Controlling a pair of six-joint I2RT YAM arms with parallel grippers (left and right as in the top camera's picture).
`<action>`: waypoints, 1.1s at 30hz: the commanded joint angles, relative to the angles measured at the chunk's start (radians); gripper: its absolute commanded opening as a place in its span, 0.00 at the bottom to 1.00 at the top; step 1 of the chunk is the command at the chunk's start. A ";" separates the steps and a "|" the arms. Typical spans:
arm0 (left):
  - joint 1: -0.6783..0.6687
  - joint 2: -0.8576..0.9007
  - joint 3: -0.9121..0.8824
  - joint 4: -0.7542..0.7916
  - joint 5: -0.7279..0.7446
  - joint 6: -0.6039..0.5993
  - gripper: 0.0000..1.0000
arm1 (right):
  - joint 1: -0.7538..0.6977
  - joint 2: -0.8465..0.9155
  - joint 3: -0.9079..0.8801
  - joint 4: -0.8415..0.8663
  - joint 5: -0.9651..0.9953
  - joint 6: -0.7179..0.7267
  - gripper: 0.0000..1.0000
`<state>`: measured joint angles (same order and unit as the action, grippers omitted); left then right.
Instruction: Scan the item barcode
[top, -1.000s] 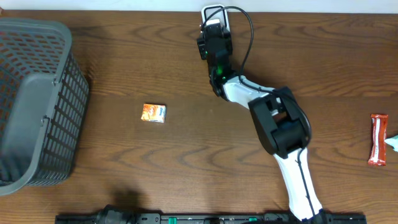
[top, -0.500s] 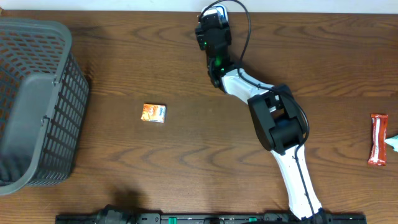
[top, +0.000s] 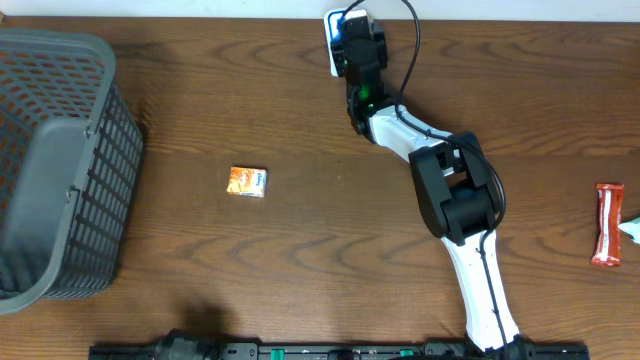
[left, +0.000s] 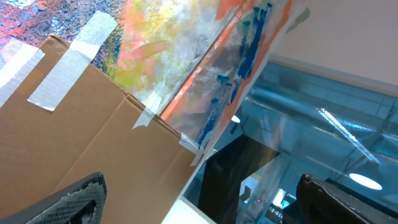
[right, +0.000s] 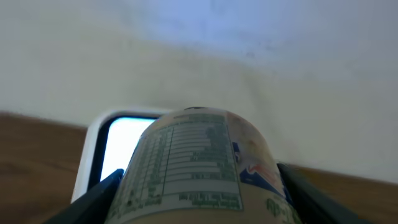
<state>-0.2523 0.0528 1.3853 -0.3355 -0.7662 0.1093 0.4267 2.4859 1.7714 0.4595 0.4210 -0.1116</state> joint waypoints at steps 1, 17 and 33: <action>0.000 -0.008 0.000 0.004 -0.006 0.018 0.98 | 0.004 -0.087 0.024 -0.120 0.008 0.049 0.49; 0.000 -0.008 0.000 0.004 -0.006 0.018 0.98 | -0.291 -0.681 0.024 -1.460 -0.092 0.715 0.52; 0.000 -0.008 0.000 0.004 -0.006 0.018 0.98 | -0.844 -0.463 0.005 -1.664 -0.268 0.736 0.56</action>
<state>-0.2523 0.0525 1.3853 -0.3355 -0.7658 0.1093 -0.3695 1.9827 1.7779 -1.2068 0.1822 0.6003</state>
